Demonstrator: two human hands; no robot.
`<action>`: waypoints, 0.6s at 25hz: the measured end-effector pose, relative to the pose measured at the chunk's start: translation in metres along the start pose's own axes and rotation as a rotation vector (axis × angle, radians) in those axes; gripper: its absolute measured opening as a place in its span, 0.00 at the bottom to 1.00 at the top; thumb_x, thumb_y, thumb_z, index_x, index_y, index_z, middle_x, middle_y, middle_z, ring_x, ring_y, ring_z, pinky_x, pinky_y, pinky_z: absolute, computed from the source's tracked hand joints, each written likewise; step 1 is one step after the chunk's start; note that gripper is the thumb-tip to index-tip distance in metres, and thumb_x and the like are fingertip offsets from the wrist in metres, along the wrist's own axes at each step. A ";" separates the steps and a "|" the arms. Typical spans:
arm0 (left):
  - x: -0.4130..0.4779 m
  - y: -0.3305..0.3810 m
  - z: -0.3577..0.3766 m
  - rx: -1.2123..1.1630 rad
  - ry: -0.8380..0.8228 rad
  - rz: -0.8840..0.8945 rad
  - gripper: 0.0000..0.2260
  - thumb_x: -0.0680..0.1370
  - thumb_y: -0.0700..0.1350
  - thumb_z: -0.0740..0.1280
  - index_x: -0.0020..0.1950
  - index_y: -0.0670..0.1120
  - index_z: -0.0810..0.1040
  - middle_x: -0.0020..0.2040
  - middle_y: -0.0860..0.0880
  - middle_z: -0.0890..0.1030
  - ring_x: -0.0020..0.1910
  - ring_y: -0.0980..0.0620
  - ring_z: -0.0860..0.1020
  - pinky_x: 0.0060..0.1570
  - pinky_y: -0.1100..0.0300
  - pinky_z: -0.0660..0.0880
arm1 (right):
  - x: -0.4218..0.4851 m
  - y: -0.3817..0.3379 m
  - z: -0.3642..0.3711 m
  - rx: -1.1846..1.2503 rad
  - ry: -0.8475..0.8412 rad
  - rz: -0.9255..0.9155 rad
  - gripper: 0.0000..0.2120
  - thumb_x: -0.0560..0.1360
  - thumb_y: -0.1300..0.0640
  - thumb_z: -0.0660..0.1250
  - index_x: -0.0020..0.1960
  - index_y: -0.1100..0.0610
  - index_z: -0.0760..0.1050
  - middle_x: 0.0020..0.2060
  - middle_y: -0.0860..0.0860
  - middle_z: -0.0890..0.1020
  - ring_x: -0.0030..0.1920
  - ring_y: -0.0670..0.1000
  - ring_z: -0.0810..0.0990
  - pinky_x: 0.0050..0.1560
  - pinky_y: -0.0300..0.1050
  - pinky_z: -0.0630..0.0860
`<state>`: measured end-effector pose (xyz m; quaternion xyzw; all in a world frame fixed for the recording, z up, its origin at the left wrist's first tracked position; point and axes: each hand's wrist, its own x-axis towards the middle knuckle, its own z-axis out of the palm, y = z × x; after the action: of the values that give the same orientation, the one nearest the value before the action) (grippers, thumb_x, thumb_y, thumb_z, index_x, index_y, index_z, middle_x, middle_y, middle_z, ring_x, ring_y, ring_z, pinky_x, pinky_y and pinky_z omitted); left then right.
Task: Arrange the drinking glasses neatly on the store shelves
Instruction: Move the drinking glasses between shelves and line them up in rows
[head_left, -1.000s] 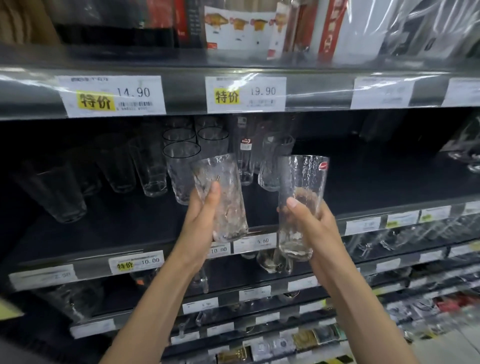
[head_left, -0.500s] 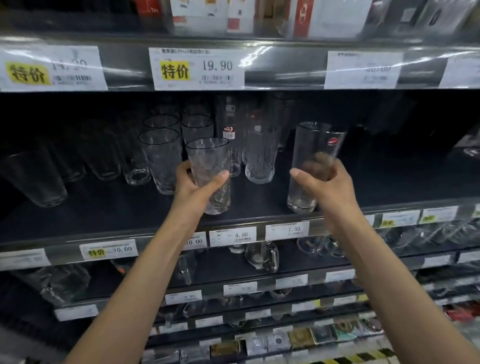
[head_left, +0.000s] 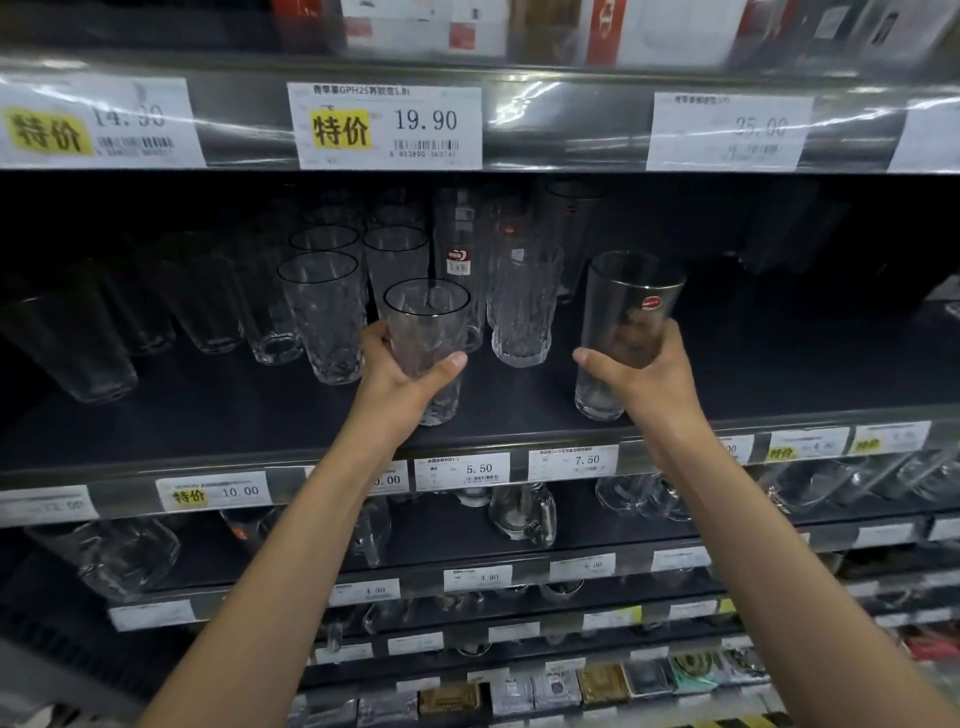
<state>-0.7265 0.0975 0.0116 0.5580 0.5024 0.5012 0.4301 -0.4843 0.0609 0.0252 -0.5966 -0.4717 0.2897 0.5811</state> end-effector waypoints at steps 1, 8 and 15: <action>-0.002 0.002 -0.001 0.026 0.006 0.004 0.34 0.74 0.49 0.75 0.73 0.49 0.58 0.62 0.54 0.76 0.63 0.54 0.76 0.65 0.57 0.71 | 0.001 0.002 -0.002 -0.035 -0.007 0.004 0.31 0.68 0.52 0.79 0.65 0.50 0.68 0.55 0.44 0.81 0.54 0.42 0.80 0.51 0.38 0.79; -0.017 -0.011 -0.009 0.459 0.259 0.110 0.33 0.69 0.61 0.76 0.67 0.48 0.70 0.60 0.50 0.78 0.57 0.49 0.78 0.57 0.52 0.76 | -0.002 0.012 -0.012 -0.351 -0.046 0.054 0.39 0.66 0.49 0.80 0.70 0.51 0.63 0.56 0.46 0.79 0.55 0.49 0.78 0.54 0.44 0.72; -0.019 -0.012 -0.005 0.674 0.414 0.193 0.27 0.74 0.59 0.72 0.60 0.40 0.71 0.55 0.42 0.79 0.52 0.38 0.80 0.47 0.49 0.73 | 0.019 0.011 -0.006 -0.431 0.040 0.083 0.33 0.68 0.48 0.79 0.64 0.57 0.65 0.58 0.53 0.80 0.58 0.56 0.78 0.54 0.47 0.74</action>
<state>-0.7324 0.0806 -0.0025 0.5997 0.6596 0.4485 0.0639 -0.4698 0.0765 0.0197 -0.7318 -0.4860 0.1939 0.4367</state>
